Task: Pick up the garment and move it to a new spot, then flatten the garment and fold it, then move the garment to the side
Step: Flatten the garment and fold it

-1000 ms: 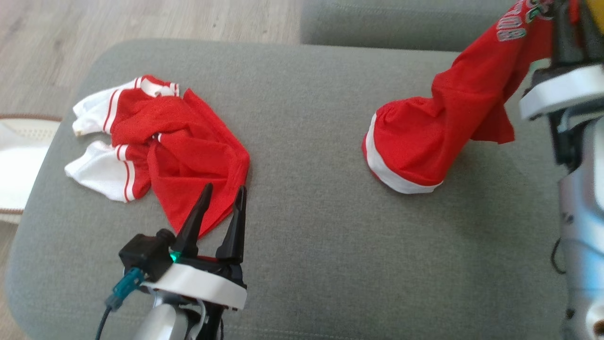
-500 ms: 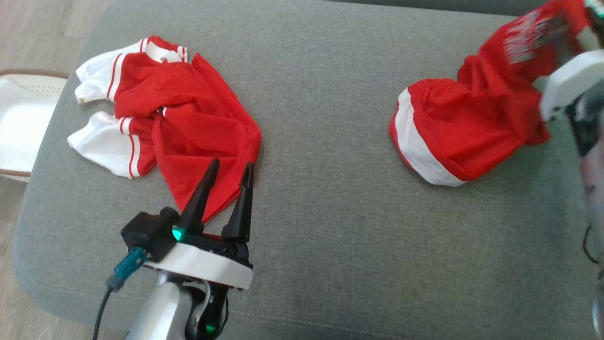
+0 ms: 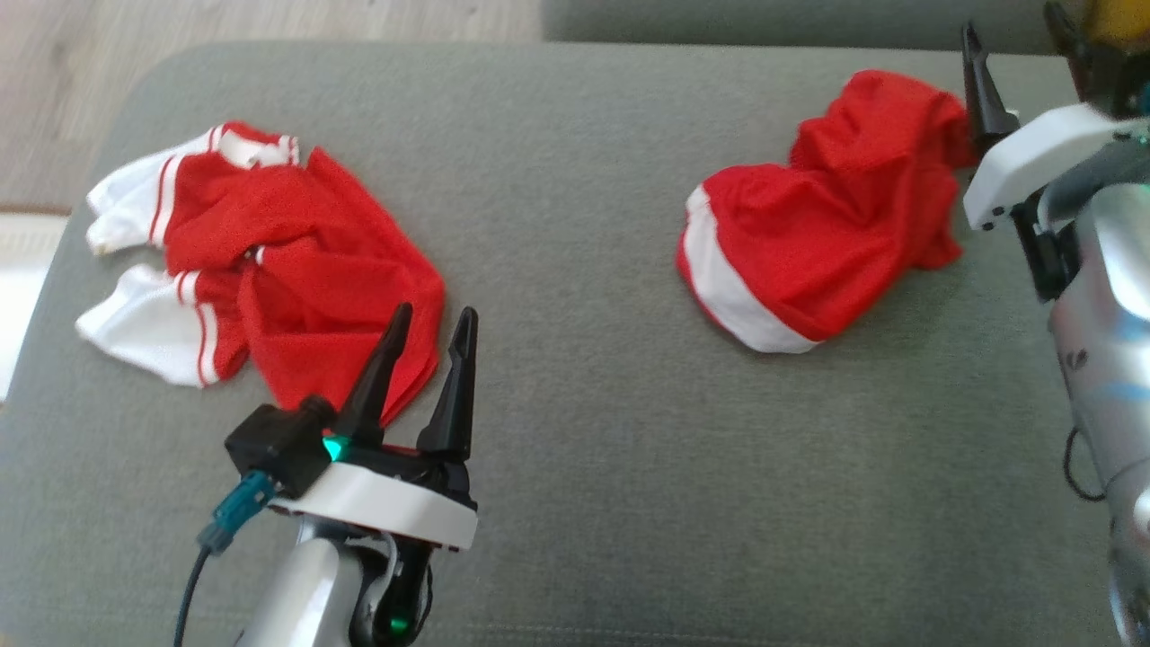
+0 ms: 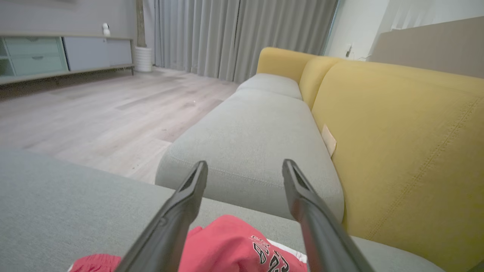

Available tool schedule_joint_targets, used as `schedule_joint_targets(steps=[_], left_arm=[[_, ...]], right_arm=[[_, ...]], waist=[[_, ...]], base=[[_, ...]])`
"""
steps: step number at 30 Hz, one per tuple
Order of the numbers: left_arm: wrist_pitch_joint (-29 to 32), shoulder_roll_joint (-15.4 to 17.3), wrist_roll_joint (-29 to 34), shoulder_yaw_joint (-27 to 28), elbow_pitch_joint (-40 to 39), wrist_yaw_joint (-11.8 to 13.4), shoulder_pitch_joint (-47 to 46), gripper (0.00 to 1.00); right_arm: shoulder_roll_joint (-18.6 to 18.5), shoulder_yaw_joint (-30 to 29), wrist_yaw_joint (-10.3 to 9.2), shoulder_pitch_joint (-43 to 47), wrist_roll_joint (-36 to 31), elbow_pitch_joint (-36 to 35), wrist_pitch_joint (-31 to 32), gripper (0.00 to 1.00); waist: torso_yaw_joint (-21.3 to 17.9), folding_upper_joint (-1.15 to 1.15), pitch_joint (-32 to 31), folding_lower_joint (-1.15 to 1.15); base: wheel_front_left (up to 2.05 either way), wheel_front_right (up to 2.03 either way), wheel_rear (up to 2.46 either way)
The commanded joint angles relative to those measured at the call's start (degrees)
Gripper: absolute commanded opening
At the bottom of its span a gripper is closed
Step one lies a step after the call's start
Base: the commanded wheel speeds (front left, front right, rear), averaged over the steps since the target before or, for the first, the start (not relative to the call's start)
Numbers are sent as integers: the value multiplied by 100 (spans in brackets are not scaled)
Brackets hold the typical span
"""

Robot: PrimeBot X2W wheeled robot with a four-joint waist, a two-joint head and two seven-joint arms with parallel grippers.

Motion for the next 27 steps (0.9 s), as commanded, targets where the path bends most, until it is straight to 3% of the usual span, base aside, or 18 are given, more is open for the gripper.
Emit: schedule_joint_targets(steps=[1,10,18,27], left_arm=[[-29,8,-1,229,-203,28,-140,100],[-29,8,37,344,-275,74,69,100],[-29,8,73,426,-296,71,233,100],[-29,8,109,431,-257,28,341,100]], right_arm=[[44,76,-4,56,113,-257,-104,100],[402,-259,-4,1533,824,-1919,-348,100],[1158,-888,-4,3754,711,-3766,-358,100],[1241,-880,-4,4596,1121,-4265,-359,100]], waist=[[-142,0,-140,0],[-507,0,-480,0],[-674,0,-668,0],[-752,0,-642,0]], base=[[0,0,0],[0,0,0],[0,0,0],[0,0,0]])
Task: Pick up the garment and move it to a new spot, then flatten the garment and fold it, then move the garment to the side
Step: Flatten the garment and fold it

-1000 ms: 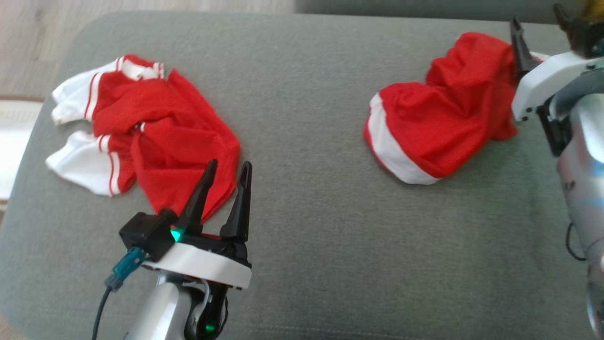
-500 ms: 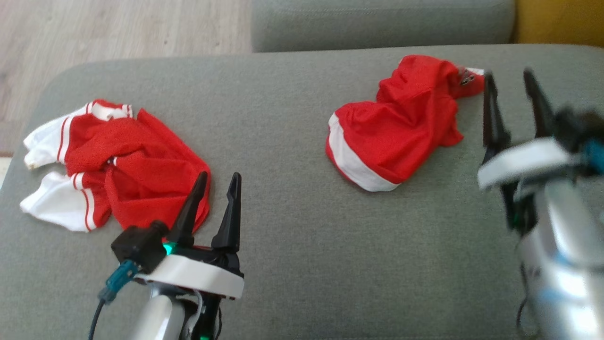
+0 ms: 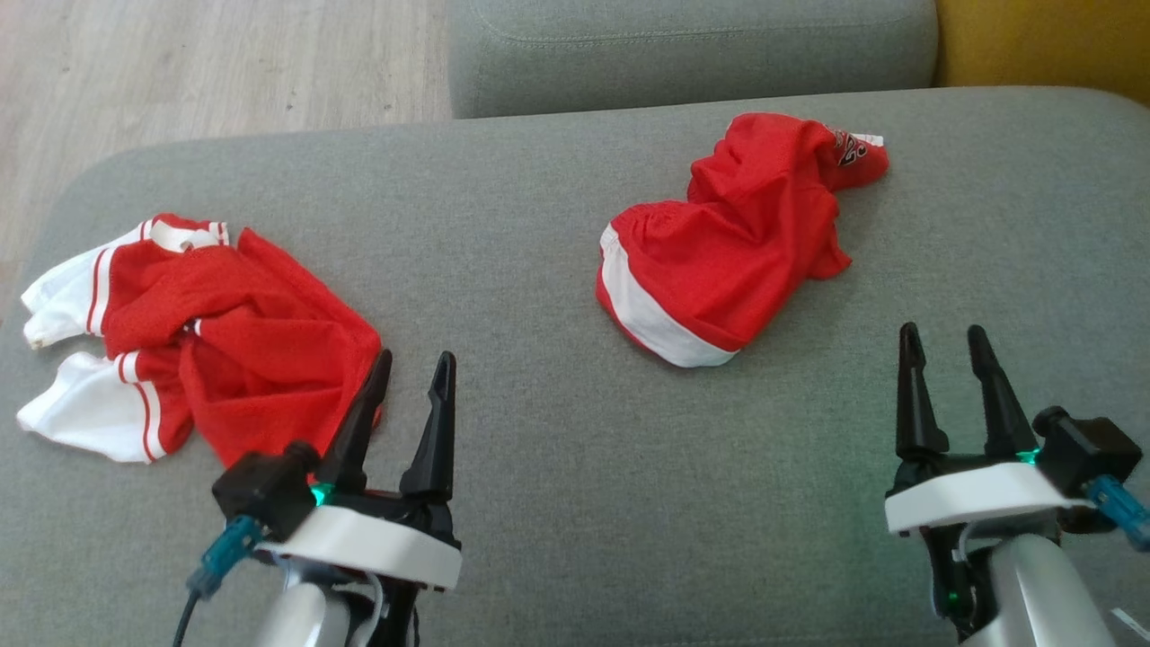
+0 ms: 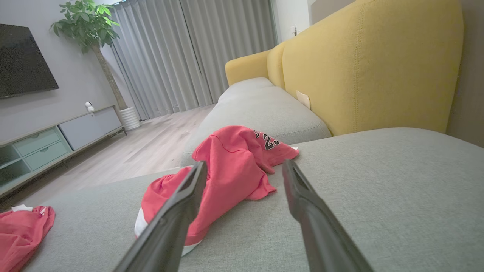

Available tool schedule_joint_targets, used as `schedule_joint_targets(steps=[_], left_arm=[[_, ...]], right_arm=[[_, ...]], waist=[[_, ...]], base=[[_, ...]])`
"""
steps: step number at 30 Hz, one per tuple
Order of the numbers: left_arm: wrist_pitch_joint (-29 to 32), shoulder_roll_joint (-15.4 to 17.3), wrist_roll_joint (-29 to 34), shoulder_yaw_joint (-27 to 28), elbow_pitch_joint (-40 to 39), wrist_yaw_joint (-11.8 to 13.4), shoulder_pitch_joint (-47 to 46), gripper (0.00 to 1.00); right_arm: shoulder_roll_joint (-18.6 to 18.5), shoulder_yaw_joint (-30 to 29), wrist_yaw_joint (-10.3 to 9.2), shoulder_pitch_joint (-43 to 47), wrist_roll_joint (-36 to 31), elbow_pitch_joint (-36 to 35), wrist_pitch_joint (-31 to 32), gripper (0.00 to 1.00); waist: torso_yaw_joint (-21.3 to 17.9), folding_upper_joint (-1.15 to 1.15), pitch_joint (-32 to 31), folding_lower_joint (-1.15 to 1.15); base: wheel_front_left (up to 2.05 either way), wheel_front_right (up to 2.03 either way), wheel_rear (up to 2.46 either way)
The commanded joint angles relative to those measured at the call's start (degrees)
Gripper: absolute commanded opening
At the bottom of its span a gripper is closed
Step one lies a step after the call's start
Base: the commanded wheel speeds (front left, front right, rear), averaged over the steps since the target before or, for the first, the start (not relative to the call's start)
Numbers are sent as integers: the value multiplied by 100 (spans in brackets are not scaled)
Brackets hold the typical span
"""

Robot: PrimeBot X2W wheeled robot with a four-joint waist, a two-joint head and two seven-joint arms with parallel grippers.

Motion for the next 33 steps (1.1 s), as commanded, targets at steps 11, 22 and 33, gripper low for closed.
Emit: schedule_joint_targets(steps=[11,22,33], left_arm=[[-29,6,50,89,-124,-50,-322,100],[-29,6,52,-58,-60,-80,-512,100],[-29,6,0,-167,-83,-54,-702,100]], right_arm=[[-3,52,-4,-297,-113,-28,-33,100],[-3,-646,-4,-1233,-605,1118,440,100],[-3,-1755,-4,-2752,-1128,2855,858,100]], waist=[[164,0,289,0],[504,0,679,0],[894,0,1063,0]], base=[[0,0,0],[0,0,0],[0,0,0]])
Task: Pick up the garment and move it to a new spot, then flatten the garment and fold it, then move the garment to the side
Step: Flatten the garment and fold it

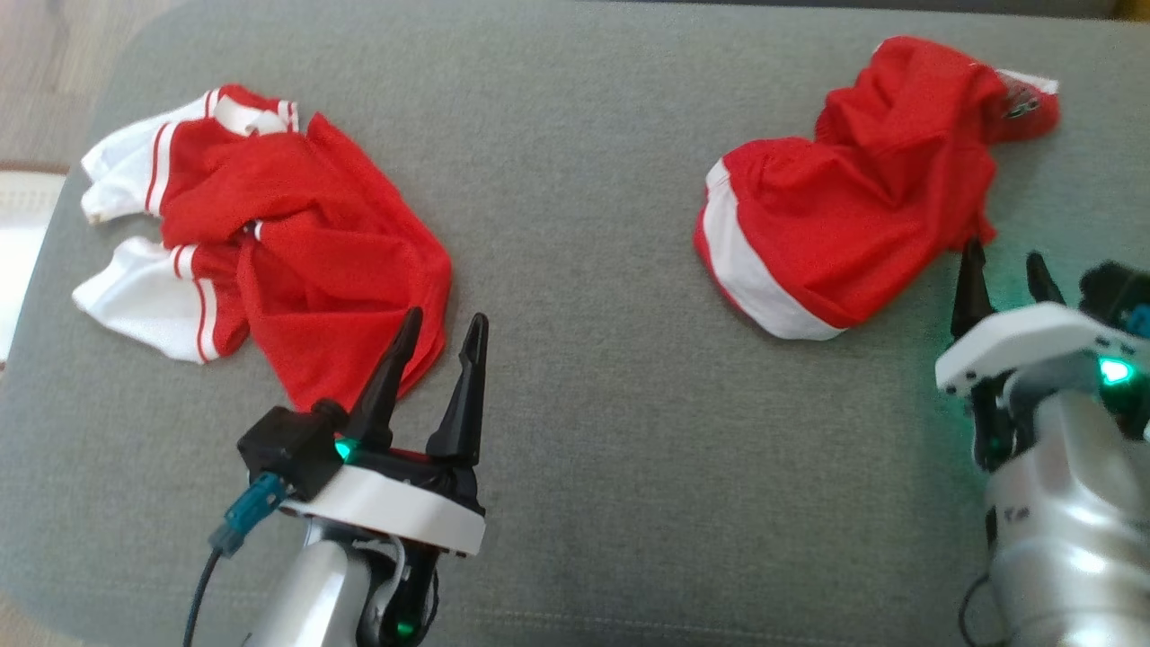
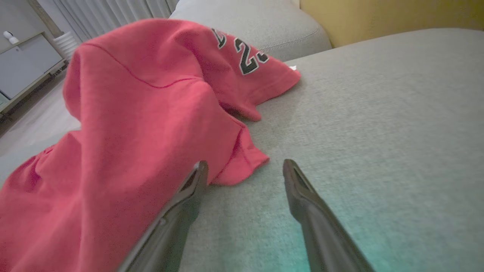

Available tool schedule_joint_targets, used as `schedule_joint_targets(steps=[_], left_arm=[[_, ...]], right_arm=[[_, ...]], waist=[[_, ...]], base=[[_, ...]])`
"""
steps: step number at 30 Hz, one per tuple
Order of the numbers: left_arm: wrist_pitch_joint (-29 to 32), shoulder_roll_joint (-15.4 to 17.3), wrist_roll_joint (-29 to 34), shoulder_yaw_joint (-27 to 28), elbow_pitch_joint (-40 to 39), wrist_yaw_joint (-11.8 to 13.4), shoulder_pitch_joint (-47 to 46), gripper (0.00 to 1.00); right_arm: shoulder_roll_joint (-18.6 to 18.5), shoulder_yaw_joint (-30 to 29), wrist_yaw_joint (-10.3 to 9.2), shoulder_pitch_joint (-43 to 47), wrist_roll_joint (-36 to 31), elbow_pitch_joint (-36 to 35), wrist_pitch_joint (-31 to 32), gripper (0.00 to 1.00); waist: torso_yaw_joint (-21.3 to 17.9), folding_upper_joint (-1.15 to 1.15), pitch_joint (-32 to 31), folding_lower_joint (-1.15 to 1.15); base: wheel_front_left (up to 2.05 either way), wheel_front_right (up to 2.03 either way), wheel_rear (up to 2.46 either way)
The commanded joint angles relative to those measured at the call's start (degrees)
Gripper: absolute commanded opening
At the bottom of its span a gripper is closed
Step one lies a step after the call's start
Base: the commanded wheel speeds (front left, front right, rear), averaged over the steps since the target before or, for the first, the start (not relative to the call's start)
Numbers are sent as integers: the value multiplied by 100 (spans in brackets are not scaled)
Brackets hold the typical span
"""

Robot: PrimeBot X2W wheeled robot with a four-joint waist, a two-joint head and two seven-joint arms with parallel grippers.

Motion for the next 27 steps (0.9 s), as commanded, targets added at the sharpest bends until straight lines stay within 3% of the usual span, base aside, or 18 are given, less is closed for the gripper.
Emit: schedule_joint_targets(steps=[1,12,13,14,15,27], left_arm=[[-29,8,-2,132,-203,-4,-200,100],[-29,8,-18,176,-225,4,-279,100],[-29,8,-19,180,-220,6,-290,100],[-29,8,-23,185,-216,11,-300,100],[-29,8,-25,190,-214,16,-308,100],[-29,8,-89,259,-179,45,-211,100]], right_arm=[[-10,61,-4,-304,-106,-21,11,100],[-9,-677,-4,-1088,-883,1211,-17,100],[-9,-718,-4,-1141,-920,1311,-36,85],[-9,-752,-4,-1189,-959,1396,-66,24],[-9,-772,-4,-1230,-1007,1474,-101,0],[-114,-838,-4,-1117,-1748,1404,-701,0]], waist=[[81,0,107,0],[169,0,343,0],[167,0,351,0],[161,0,356,0],[153,0,357,0],[-144,0,-7,0]], base=[[0,0,0],[0,0,0],[0,0,0],[0,0,0],[0,0,0],[0,0,0]])
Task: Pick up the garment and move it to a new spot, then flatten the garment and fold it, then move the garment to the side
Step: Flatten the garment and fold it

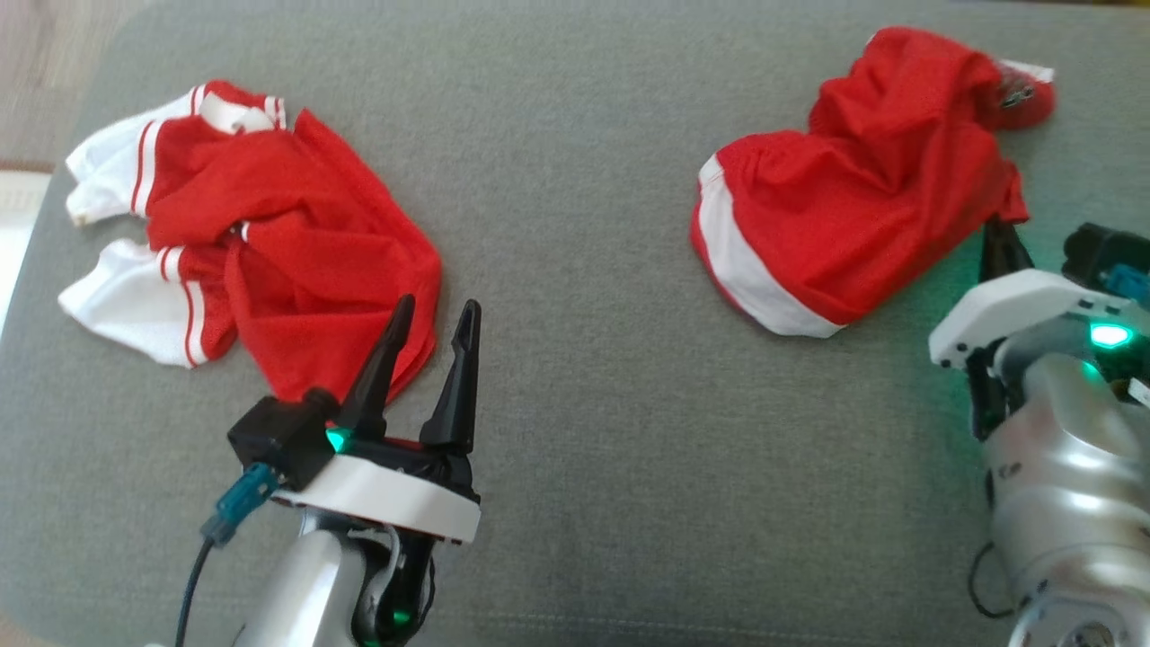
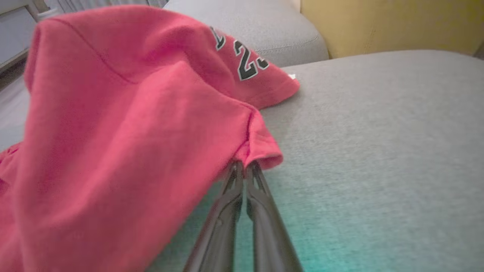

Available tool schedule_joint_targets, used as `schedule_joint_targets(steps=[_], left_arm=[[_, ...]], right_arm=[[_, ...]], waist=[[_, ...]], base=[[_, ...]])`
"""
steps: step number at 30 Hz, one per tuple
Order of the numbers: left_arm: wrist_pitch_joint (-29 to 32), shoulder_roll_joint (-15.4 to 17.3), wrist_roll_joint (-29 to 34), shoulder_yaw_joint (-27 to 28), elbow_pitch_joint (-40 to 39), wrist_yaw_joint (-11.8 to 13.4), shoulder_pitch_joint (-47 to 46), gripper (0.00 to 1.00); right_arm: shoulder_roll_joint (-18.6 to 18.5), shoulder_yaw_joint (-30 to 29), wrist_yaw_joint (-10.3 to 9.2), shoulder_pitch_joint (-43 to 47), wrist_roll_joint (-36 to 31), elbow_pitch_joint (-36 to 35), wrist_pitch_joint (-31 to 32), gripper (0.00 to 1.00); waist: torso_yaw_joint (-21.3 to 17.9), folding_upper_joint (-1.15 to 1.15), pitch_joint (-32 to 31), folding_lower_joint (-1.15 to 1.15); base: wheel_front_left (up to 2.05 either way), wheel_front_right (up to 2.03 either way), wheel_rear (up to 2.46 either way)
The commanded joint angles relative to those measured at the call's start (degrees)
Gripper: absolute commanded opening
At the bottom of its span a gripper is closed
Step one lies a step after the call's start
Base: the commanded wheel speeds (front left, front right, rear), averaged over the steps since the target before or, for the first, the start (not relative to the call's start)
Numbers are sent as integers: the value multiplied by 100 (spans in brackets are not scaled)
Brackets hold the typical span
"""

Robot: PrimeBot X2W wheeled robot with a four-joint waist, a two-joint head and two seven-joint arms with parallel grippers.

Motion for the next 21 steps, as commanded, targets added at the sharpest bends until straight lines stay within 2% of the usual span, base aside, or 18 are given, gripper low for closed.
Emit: schedule_joint_targets(steps=[1,8,12,16,21], left_arm=[[-29,10,-39,205,-179,37,-83,100],[-29,10,-75,217,-167,60,60,100],[-29,10,-101,197,-170,83,164,100],[-29,10,-140,196,-182,123,282,100],[-29,10,-165,190,-217,150,389,100]], right_arm=[[-74,154,-4,22,-98,-220,-102,0],[-383,514,-4,139,-289,-585,-140,0],[-587,942,-4,197,-313,-847,101,0],[-773,1319,-4,316,-130,-1166,644,0],[-1029,1445,-4,748,106,-1892,1792,0]], waist=[[-108,0,-154,0],[-281,0,-506,0],[-323,0,-756,0],[-324,0,-981,0],[-296,0,-1123,0]], base=[[0,0,0],[0,0,0],[0,0,0],[0,0,0],[0,0,0]])
